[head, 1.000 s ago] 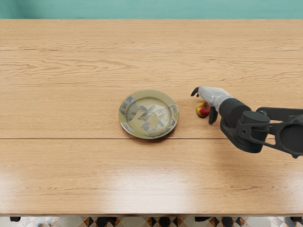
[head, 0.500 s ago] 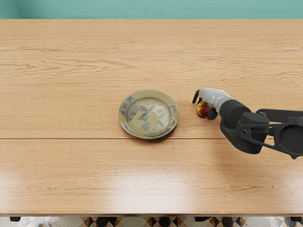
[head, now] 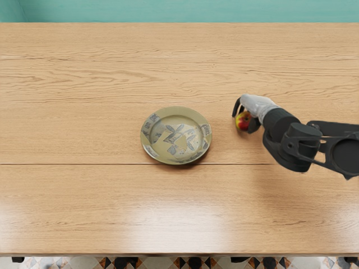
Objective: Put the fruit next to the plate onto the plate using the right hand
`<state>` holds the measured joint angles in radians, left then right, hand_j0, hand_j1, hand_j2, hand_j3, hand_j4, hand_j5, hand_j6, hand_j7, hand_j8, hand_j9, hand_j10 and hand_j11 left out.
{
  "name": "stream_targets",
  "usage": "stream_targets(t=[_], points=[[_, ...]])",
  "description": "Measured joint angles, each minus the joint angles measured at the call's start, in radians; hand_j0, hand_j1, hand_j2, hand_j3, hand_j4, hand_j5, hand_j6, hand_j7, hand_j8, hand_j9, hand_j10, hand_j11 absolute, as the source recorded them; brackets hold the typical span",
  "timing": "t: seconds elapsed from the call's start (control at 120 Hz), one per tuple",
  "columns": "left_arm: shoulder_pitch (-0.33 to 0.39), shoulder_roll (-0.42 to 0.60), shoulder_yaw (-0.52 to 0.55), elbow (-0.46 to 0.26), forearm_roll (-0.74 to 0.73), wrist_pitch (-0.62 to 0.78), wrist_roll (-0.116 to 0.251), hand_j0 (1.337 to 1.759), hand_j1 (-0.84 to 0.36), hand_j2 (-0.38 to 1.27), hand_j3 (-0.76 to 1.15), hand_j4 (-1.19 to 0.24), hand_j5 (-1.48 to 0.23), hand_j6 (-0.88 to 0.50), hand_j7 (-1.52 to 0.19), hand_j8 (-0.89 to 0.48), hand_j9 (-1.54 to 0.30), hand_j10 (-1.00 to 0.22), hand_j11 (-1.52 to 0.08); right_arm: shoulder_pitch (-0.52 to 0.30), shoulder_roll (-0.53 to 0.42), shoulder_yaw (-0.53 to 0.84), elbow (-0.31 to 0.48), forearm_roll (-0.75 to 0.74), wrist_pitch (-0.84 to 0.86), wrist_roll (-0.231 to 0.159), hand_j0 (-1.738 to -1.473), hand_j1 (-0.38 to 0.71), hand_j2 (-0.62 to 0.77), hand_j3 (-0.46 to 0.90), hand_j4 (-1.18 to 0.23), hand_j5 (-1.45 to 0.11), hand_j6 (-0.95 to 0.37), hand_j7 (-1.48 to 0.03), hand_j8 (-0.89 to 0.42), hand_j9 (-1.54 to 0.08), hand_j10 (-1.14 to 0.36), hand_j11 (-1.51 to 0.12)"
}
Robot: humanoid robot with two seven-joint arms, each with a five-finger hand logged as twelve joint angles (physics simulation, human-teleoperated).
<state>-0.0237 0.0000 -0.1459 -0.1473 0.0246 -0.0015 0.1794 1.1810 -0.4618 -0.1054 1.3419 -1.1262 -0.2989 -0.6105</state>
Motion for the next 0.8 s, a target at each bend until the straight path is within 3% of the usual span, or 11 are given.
stream_targets(t=[0.233, 0.5, 0.8], points=[[-0.001, 0.0, 0.0, 0.0, 0.0, 0.0, 0.0, 1.658, 0.35, 0.0, 0.0, 0.0, 0.0, 0.0, 0.0, 0.0, 0.0, 0.0, 0.0, 0.018, 0.005, 0.092, 0.003, 0.003, 0.003, 0.0, -1.656, 0.23, 0.1, 0.0, -0.59, -0.81, -0.46, -0.79, -0.47, -0.81, -0.59, -0.81], [0.0, 0.0, 0.0, 0.0, 0.0, 0.0, 0.0, 1.658, 0.35, 0.0, 0.0, 0.0, 0.0, 0.0, 0.0, 0.0, 0.0, 0.0, 0.0, 0.059, 0.141, 0.167, 0.014, 0.004, 0.002, 0.0, -1.656, 0.24, 0.09, 0.0, -0.61, -0.86, -0.43, -0.83, -0.43, -0.86, -0.61, -0.86], [-0.001, 0.0, 0.0, 0.0, 0.0, 0.0, 0.0, 1.658, 0.35, 0.0, 0.0, 0.0, 0.0, 0.0, 0.0, 0.0, 0.0, 0.0, 0.0, 0.004, 0.238, 0.173, 0.035, 0.007, -0.002, 0.001, -1.658, 0.23, 0.1, 0.0, -0.6, -0.91, -0.42, -0.84, -0.42, -0.9, -0.61, -0.9]])
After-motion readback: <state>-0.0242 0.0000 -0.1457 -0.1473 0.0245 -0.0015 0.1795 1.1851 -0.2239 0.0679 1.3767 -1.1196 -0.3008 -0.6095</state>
